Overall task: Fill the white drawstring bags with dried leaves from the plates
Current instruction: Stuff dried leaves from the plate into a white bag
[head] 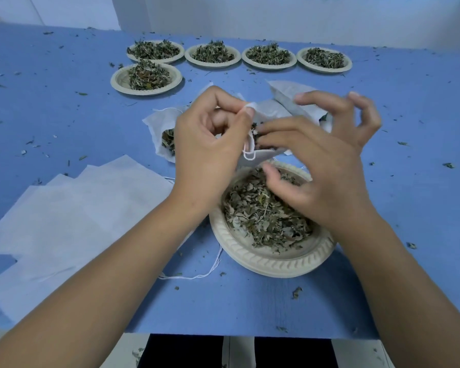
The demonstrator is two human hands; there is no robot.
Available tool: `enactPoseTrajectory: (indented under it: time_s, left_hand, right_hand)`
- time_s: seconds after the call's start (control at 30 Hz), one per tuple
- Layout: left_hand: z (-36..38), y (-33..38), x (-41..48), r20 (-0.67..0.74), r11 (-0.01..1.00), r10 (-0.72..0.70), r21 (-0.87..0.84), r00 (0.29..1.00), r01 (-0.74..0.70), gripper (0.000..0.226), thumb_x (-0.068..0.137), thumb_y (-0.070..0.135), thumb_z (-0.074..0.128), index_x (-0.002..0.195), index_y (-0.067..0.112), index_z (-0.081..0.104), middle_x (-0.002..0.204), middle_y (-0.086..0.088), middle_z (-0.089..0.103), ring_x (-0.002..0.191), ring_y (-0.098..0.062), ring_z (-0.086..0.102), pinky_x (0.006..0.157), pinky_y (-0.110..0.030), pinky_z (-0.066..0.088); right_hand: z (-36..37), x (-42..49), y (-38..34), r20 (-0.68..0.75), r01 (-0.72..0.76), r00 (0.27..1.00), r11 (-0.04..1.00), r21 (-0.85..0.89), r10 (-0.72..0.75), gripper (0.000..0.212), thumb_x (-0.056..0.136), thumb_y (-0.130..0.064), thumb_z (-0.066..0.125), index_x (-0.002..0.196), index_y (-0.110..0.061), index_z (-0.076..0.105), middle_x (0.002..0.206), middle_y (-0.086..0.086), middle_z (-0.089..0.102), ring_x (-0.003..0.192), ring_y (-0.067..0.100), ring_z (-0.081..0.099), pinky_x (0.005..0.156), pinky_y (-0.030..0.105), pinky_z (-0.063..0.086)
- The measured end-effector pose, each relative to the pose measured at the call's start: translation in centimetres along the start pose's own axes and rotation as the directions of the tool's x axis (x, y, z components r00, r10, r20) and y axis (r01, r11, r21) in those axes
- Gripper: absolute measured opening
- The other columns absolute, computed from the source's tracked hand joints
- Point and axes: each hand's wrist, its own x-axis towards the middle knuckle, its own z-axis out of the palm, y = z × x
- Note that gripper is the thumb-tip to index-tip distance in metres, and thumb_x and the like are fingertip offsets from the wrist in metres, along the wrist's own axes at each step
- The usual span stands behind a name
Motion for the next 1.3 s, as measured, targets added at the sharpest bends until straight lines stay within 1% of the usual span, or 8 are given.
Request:
enactPoseTrajectory:
  time_s: [0.1,0.4,0.6,0.67,0.9,1.0,1.1,1.3]
  left_hand:
    - [0.0,-0.1,0.0,-0.033,1.0,0.002,-0.007,0.999,-0.002,0.022,0.092,0.001,0.06,0.076,0.016,0.054,0.047,0.012,0.055,0.044,-0.002,0.05,0.053,-0.016,0.042]
    - [0.1,-0.3,0.0,-0.07,0.999,0.022,0.037,0.997,-0.019,0.02,0.092,0.005,0.061,0.076,0.016,0.056,0.051,0.006,0.056,0.046,-0.002,0.052,0.057,-0.024,0.05]
    - [0.4,0.4,-1.0,0.224,0.997,0.065,-0.065,0.972,-0.051,0.02,0.09,-0.005,0.058,0.079,0.012,0.055,0.049,0.01,0.056,0.042,-0.001,0.051,0.051,-0.015,0.044]
    - [0.4,0.3,-0.9,0.23,0.998,0.027,-0.064,0.973,-0.012,0.019,0.089,-0.004,0.059,0.078,0.01,0.056,0.047,0.008,0.053,0.042,-0.004,0.049,0.05,-0.017,0.044]
    - [0.1,-0.2,-0.1,-0.012,0.999,-0.043,-0.022,0.999,0.042,0.023,0.092,0.002,0.06,0.074,0.014,0.056,0.044,0.01,0.054,0.043,-0.003,0.05,0.053,-0.015,0.041]
    - [0.2,-0.1,-0.2,-0.032,0.999,-0.03,-0.012,0.999,0.03,0.022,0.092,0.002,0.06,0.074,0.014,0.056,0.043,0.01,0.053,0.042,-0.002,0.049,0.053,-0.013,0.04]
    - [0.3,0.0,-0.4,0.009,0.999,-0.024,-0.026,1.0,0.024,0.022,0.091,0.002,0.061,0.074,0.014,0.057,0.044,0.009,0.054,0.042,-0.002,0.049,0.054,-0.015,0.043]
    - [0.9,0.0,-1.2,0.149,1.0,-0.003,0.002,0.989,0.003,0.019,0.088,-0.001,0.063,0.075,0.013,0.059,0.048,0.004,0.055,0.043,-0.006,0.052,0.051,-0.019,0.045]
  right_hand:
    - [-0.1,0.1,0.6,-0.135,-0.063,0.989,0.996,-0.06,0.055,0.01,0.086,-0.016,0.07,0.075,-0.016,0.07,0.088,-0.012,0.07,0.11,0.02,0.053,0.095,0.04,0.021]
    - [0.2,-0.1,0.3,0.014,-0.037,0.999,0.991,0.129,0.036,0.008,0.087,-0.011,0.053,0.083,-0.011,0.06,0.093,0.003,0.066,0.121,0.019,0.045,0.101,0.037,0.017]
    - [0.6,-0.2,-0.5,0.196,-0.01,0.98,0.989,0.151,-0.02,0.009,0.08,-0.025,0.044,0.078,-0.031,0.038,0.082,-0.012,0.064,0.135,0.024,0.041,0.113,0.05,0.005]
    - [0.6,-0.3,-0.4,0.208,-0.014,0.978,0.989,0.145,-0.017,0.007,0.079,-0.026,0.049,0.075,-0.03,0.048,0.082,-0.015,0.064,0.135,0.024,0.042,0.113,0.052,0.004]
    - [0.2,-0.1,0.6,-0.073,-0.029,0.997,0.999,-0.025,0.027,0.019,0.087,-0.03,0.073,0.073,-0.018,0.069,0.095,-0.016,0.07,0.116,0.019,0.05,0.099,0.039,0.019]
    - [0.1,-0.1,0.6,0.016,-0.065,0.998,0.998,-0.02,0.066,0.017,0.084,-0.035,0.074,0.083,-0.018,0.07,0.106,-0.017,0.069,0.122,0.02,0.048,0.103,0.04,0.016]
    - [0.6,-0.3,0.2,0.21,-0.047,0.976,0.997,-0.053,0.058,0.035,0.079,-0.043,0.073,0.107,-0.022,0.069,0.119,-0.017,0.064,0.132,0.02,0.039,0.109,0.043,0.008]
    - [1.4,-0.5,-0.1,0.353,-0.041,0.934,0.999,-0.025,0.047,0.03,0.078,-0.031,0.071,0.104,-0.019,0.067,0.11,-0.011,0.068,0.138,0.025,0.036,0.111,0.046,0.002]
